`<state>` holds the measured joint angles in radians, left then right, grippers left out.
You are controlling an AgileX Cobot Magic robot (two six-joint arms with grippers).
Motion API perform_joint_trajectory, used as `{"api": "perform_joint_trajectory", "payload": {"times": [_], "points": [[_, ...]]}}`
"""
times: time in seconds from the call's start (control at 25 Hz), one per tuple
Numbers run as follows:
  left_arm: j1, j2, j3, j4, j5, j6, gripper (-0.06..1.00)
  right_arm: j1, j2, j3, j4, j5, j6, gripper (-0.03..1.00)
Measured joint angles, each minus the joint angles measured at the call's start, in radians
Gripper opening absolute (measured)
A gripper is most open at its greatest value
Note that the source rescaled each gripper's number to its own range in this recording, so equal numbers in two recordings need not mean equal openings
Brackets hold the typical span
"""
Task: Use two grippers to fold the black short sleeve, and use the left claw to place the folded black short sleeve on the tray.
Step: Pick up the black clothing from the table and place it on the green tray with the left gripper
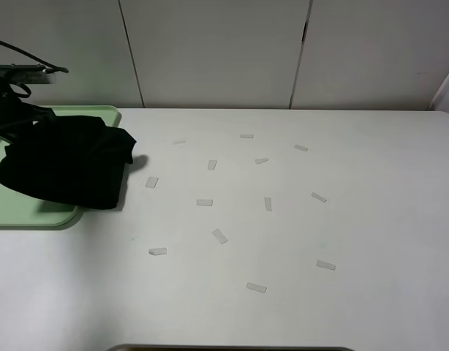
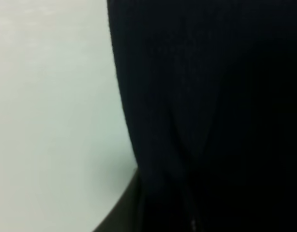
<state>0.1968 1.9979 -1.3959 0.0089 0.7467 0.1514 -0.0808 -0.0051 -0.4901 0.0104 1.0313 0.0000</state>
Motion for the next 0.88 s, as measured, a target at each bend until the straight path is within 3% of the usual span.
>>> {"api": "perform_joint_trajectory", "payload": {"times": [0.36,0.88], "points": [[0.103,0.034,0.002,0.004,-0.080,0.078,0.10,0.000,0.000,0.000,0.000,0.000,0.000,1.00],[0.145,0.034,0.002,0.032,-0.126,0.130,0.10,0.000,0.000,0.000,0.000,0.000,0.000,1.00]]}}
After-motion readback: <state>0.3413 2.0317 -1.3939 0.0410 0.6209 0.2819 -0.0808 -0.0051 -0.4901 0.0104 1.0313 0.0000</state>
